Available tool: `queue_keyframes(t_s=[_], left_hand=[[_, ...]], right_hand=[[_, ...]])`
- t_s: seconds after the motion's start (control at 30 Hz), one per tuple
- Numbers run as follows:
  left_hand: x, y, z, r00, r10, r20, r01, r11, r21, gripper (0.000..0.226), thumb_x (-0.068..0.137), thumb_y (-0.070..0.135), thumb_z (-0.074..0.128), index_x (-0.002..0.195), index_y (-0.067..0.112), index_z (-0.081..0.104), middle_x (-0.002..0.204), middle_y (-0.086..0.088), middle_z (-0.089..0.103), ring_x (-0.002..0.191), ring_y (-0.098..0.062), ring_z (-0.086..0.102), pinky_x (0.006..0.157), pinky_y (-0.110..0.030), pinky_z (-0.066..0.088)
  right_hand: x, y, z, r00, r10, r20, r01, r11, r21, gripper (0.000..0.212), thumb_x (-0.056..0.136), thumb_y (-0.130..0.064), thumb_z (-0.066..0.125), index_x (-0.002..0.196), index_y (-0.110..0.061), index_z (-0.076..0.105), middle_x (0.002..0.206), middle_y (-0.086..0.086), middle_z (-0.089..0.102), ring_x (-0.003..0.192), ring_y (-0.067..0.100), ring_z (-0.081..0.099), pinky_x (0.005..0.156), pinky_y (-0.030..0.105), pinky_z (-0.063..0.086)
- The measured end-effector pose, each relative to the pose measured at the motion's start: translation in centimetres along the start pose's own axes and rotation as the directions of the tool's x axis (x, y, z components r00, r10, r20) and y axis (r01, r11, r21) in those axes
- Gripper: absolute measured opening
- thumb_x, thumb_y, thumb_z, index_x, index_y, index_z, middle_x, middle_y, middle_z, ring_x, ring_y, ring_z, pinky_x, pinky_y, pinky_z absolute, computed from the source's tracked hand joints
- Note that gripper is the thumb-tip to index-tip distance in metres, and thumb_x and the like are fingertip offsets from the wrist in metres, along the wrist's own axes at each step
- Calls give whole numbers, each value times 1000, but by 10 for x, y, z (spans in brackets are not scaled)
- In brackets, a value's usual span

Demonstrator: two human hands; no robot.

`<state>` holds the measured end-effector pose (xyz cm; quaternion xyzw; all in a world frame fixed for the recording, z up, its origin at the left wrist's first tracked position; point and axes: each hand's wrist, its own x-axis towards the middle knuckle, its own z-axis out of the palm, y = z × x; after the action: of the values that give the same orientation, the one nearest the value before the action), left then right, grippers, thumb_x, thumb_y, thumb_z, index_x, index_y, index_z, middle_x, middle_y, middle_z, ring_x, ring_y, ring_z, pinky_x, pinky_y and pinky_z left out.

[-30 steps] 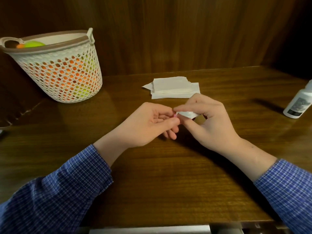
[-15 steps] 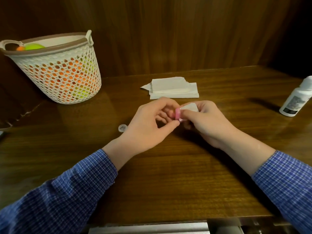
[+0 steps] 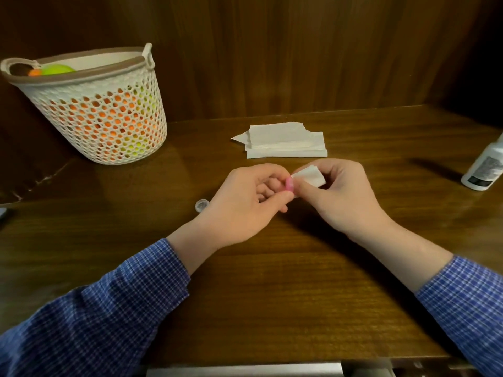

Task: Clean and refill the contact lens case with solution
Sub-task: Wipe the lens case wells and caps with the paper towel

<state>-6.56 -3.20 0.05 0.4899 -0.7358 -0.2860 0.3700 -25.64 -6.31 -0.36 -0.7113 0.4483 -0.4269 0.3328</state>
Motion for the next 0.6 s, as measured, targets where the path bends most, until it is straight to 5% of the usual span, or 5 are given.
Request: queue_keyframes(t_s=[0.13, 0.33, 0.5, 0.6], left_hand=[[0, 5, -5, 996, -42, 83, 52, 992, -116, 17, 102, 12, 61, 114, 17, 73, 91, -1, 75, 84, -14, 77, 75, -27, 63], [2, 13, -10, 965, -105, 242, 181, 929, -321, 25, 109, 16, 46, 106, 9, 70, 91, -7, 75, 83, -22, 76, 71, -27, 62], [3, 13, -8, 953, -90, 288, 239, 808, -539, 26, 101, 22, 51, 110, 5, 68, 98, -14, 75, 86, -26, 73, 72, -30, 61], [3, 12, -6, 965, -84, 250, 221, 775, -592, 21, 101, 17, 52, 109, 7, 69, 99, -15, 76, 86, -25, 74, 76, -32, 61]], right_hand=[[-5, -1, 1, 977, -200, -74, 191, 974, -120, 7, 89, -26, 78, 95, -29, 76, 90, -19, 73, 92, 3, 68, 81, 21, 55], [-5, -2, -4, 876, -476, -76, 458, 871, -177, 8, 89, -15, 79, 96, -14, 79, 91, -4, 73, 88, 9, 67, 75, 21, 54], [1, -5, -13, 937, -333, -110, 344, 933, 107, 9, 92, -10, 75, 99, -14, 78, 93, -3, 76, 84, 12, 71, 71, 20, 56], [3, -5, -17, 973, -200, -117, 225, 935, 274, 18, 90, -7, 74, 99, -21, 79, 96, -1, 77, 90, 19, 70, 74, 38, 59]])
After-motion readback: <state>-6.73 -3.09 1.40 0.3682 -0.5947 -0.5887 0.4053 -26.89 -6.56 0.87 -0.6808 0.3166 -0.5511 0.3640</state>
